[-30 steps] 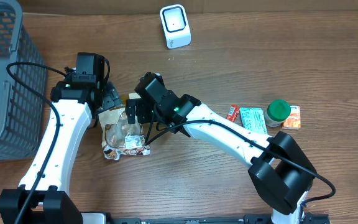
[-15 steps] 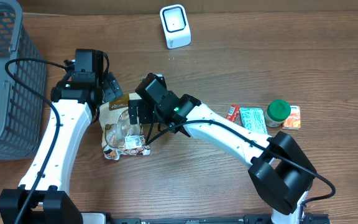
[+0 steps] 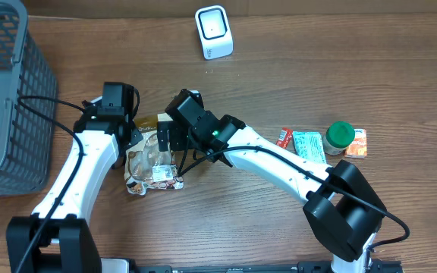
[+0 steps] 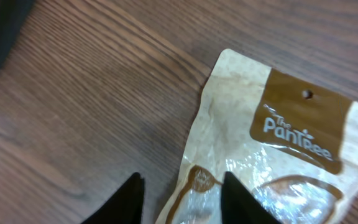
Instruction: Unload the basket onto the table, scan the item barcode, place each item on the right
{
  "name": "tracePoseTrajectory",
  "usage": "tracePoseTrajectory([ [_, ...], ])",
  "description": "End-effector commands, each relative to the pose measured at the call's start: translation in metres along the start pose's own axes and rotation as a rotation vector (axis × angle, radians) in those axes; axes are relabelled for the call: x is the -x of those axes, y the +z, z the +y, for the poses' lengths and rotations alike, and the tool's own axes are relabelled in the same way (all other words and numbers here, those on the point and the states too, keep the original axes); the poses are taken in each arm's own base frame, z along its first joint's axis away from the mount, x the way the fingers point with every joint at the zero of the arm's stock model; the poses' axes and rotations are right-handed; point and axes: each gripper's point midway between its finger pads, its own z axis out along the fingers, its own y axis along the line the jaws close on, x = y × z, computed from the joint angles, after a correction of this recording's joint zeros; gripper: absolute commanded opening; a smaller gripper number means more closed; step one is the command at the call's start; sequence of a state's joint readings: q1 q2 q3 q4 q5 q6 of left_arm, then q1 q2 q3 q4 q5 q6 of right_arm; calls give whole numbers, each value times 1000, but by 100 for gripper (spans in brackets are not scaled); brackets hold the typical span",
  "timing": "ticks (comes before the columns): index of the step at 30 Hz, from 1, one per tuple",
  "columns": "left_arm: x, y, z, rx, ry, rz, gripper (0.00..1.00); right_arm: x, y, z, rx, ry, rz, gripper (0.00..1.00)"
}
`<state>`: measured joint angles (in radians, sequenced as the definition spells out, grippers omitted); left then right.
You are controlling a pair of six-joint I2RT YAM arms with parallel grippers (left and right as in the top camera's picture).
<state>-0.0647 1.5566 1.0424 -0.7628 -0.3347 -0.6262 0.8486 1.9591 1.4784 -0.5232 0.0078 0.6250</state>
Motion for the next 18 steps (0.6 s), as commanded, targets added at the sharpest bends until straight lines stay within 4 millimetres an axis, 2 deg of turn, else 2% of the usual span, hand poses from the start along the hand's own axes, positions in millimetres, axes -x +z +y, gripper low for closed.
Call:
tracePoseTrajectory([
  [1, -9, 19, 4, 50, 25, 19, 30, 6, -6, 1, -3, 4, -24, 100],
  [7, -22, 34, -12, -15, 141, 91, 43, 5, -6, 0, -5, 4, -21, 100],
  [12, -38, 42, -32, -121, 236, 170, 44, 5, -6, 0, -6, 4, -21, 100],
  [18, -48, 39, -53, -250, 312, 212, 46, 5, -6, 0, -7, 4, -19, 100],
])
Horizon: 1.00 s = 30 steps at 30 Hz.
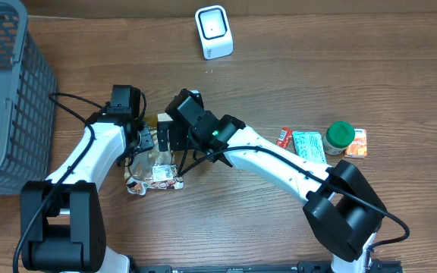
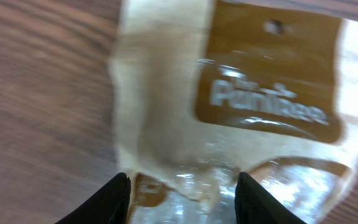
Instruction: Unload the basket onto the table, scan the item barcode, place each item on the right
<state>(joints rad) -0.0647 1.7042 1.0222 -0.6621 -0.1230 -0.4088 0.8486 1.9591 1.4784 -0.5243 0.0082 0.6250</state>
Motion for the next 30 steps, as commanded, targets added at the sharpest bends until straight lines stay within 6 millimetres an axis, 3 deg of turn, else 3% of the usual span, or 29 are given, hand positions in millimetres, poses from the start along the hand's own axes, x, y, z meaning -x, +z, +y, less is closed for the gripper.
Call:
tracePoseTrajectory([
  [1, -10, 3, -22, -125, 104, 49, 47, 5, -6, 0, -6, 4, -20, 100],
  [5, -12, -1, -41, -237, 169, 55, 47, 5, -6, 0, -7, 4, -20, 100],
  [8, -6, -2, -42, -239, 178, 34, 47, 5, -6, 0, -7, 4, -20, 100],
  [16, 42, -24, -11, -100, 92, -70, 58, 3, -6, -2, -14, 5, -13, 100],
  [18, 45, -23, -1, -72, 52, -71, 59, 4, -6, -2, -13, 5, -14, 100],
  [19, 44, -21, 15, -11, -10, -64, 60, 4, -6, -2, -12, 5, -15, 100],
  [22, 43, -19, 37, 80, -60, -68, 61, 4, -6, -2, -12, 5, -15, 100],
  [30, 29, -11, 58, 148, -84, -31, 61, 5, -6, -1, -10, 5, -18, 100],
])
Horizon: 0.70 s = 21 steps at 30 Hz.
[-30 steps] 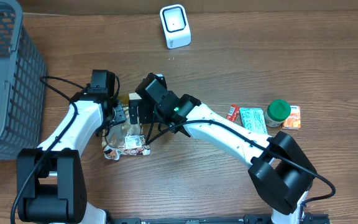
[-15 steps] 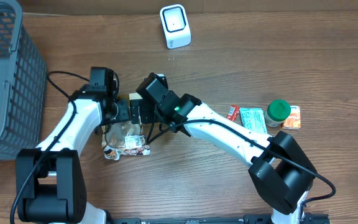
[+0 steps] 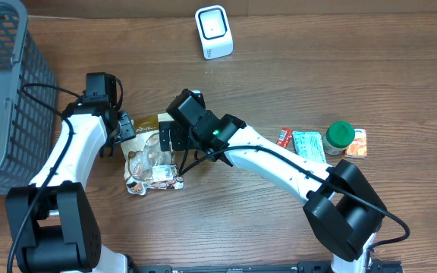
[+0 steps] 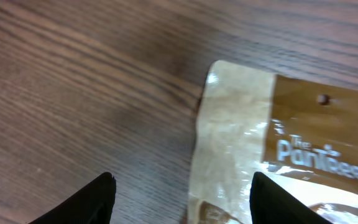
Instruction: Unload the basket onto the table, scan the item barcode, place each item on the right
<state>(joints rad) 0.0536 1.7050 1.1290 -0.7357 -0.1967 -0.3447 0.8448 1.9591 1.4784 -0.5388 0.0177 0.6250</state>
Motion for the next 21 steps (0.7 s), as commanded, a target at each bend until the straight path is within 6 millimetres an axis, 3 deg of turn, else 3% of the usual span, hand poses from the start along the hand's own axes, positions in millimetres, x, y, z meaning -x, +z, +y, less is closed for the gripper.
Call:
tracePoseTrajectory([
  [1, -13, 11, 14, 64, -26, 24, 61, 5, -6, 4, 8, 2, -21, 100],
  [9, -26, 19, 15, 68, -20, 49, 61, 5, -6, 4, 8, 2, -21, 100],
  [15, -39, 23, -10, -77, -19, 106, 61, 5, -6, 4, 9, 2, -22, 100],
  [21, -53, 34, -16, -116, -5, 142, 61, 5, -6, 4, 9, 2, -22, 100],
])
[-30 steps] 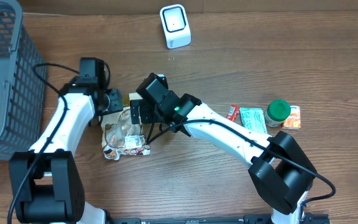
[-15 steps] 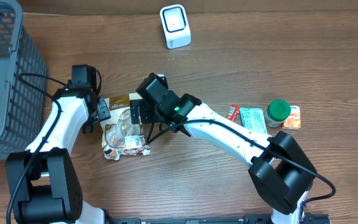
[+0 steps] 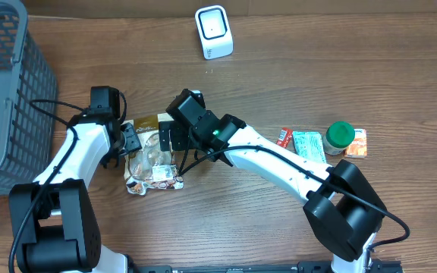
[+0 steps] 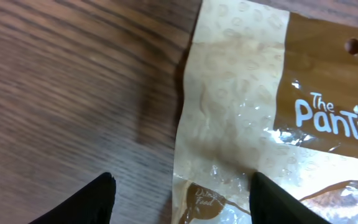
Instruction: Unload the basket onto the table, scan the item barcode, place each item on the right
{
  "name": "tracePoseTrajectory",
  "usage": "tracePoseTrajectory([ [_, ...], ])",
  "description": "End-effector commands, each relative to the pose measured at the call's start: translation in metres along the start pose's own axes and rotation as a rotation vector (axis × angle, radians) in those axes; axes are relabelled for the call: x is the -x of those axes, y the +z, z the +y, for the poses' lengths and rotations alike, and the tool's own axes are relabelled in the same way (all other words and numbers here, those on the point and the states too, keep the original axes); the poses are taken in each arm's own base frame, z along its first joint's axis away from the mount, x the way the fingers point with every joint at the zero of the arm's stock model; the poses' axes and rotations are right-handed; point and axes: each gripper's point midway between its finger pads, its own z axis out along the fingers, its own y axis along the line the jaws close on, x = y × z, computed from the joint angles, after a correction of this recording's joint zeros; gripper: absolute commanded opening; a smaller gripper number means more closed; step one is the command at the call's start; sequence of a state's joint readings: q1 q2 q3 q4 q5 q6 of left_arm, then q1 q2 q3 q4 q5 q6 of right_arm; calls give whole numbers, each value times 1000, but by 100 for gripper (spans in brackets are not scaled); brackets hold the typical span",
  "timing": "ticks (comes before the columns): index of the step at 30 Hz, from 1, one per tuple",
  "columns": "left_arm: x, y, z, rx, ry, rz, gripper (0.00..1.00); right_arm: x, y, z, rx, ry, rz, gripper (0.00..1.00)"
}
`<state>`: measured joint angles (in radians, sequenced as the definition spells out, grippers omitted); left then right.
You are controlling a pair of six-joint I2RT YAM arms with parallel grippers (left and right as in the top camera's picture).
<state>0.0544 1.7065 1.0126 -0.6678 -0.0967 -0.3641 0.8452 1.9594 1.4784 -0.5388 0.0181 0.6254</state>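
A tan and brown "The Pantree" pouch [image 3: 152,158] lies flat on the wooden table, with a white label near its front end. In the left wrist view the pouch [image 4: 260,93] fills the right side. My left gripper [image 3: 125,142] is open wide just above the pouch's left edge [image 4: 182,202], one finger [image 4: 86,199] over bare wood and the other over the pouch. My right gripper [image 3: 167,136] sits at the pouch's top right corner; its jaws are hidden from above. The white scanner [image 3: 213,32] stands at the back.
A grey mesh basket [image 3: 6,91] fills the far left. At the right lie a green-lidded jar [image 3: 340,136], a teal packet [image 3: 308,144], a small red packet [image 3: 283,136] and an orange packet [image 3: 359,142].
My left gripper has moved a little nearer and to the right, from beside the pouch's top left corner to over its left edge. It is still wide open. The right arm has not moved.
My left gripper was at the pouch's left edge with its fingers fairly close together. Then it was over the pouch and wider open. Then it stood off to the left by the top corner, and now it straddles the left edge. The pouch stays on the table.
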Motion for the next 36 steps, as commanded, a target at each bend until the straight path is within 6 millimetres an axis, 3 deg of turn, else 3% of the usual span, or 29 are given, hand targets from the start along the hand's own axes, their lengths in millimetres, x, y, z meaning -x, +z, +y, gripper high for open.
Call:
tracePoseTrajectory([
  [1, -18, 15, -7, -49, 19, 64, 61, 5, -6, 4, 9, 2, -22, 100],
  [13, -27, 10, -47, -282, 82, 111, 57, 7, -6, -3, -9, 8, -23, 100],
  [26, -45, 1, -89, -386, 223, 129, 58, 22, -10, -68, -136, 198, 8, 100],
  [31, -37, -2, -95, -400, 233, 92, 56, 24, -11, -77, -152, 213, 14, 100],
  [36, -9, -8, -102, -405, 236, -8, 56, 24, -11, -77, -151, 213, 12, 100],
])
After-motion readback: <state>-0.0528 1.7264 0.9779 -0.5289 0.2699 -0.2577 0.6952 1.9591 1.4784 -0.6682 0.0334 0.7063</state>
